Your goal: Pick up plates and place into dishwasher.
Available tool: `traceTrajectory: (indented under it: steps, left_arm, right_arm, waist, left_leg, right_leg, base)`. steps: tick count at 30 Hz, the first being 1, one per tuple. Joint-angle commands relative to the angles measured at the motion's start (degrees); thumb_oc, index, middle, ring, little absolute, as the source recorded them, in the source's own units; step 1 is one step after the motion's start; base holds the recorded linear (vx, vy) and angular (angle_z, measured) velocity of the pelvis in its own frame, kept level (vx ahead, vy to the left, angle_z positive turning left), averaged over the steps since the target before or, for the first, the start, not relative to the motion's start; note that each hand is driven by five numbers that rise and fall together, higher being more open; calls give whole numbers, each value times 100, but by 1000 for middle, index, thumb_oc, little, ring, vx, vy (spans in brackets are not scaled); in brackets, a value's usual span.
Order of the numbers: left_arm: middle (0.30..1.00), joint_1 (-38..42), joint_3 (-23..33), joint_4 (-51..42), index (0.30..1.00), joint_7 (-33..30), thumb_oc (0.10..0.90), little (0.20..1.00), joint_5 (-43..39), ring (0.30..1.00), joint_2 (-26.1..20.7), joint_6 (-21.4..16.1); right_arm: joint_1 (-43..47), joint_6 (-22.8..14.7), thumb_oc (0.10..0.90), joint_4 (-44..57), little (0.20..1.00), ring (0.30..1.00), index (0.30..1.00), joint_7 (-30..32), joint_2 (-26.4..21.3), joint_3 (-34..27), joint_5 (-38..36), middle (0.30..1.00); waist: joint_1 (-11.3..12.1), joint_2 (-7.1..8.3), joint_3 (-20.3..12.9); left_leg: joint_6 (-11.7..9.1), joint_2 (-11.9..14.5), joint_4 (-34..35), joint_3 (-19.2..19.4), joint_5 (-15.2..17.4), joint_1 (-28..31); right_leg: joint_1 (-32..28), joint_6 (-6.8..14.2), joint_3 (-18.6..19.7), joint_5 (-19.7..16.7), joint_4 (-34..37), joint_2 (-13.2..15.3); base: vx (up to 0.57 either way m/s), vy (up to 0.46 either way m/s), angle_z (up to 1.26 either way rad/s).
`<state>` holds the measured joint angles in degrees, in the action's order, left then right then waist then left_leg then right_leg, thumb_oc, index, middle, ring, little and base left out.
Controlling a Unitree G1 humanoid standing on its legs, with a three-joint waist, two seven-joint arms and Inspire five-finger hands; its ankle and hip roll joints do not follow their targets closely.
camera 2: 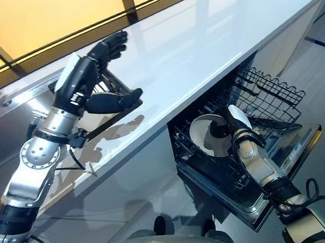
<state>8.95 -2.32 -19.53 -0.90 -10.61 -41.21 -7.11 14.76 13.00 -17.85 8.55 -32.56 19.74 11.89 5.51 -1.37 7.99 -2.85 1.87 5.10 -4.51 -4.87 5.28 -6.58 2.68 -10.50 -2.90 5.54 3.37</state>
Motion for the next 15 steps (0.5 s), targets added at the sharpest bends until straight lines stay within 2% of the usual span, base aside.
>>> traceTrajectory:
  steps: [1, 5, 10, 15]
  left_arm:
    - [900, 23, 732, -131, 900, -992, 800, 900, 526, 900, -320, -452]
    - [900, -207, 1038, 136, 900, -1674, 800, 900, 871, 900, -466, -190]
    - [900, -273, 1205, 446, 900, -2214, 800, 900, 839, 900, -415, 43]
    - [900, -189, 1145, 671, 900, -2070, 800, 900, 580, 900, -393, 116]
  right_arm:
    - [873, -172, 100, 356, 200, 300, 300, 213, 66, 164, 12, 300]
    - [1035, 16, 100, 179, 200, 300, 300, 246, 56, 331, 180, 300]
    - [1409, 195, 100, -201, 200, 300, 300, 243, 179, 640, 45, 300]
    - [1587, 313, 100, -390, 200, 300, 300, 108, 285, 858, 1, 300]
  waist:
    - [224, 206, -295]
    - [366, 212, -278]
    - [536, 237, -304]
    - [608, 248, -328]
  left_leg:
    - [201, -475, -10, -151, 229, 23]
    - [215, -507, -10, -268, 196, -14]
    - [205, -540, -10, -430, 154, -61]
    - [207, -564, -10, -525, 132, -94]
  right_leg:
    - [-185, 169, -198, -26, -54, -9]
    - [-200, 145, -277, -16, -54, 1]
    - [-207, 115, -384, -3, -54, 11]
    - [-210, 98, -453, 4, -54, 13]
  base:
    - [5, 4, 19]
    - [6, 6, 20]
    - [8, 5, 20]
    - [5, 10, 10]
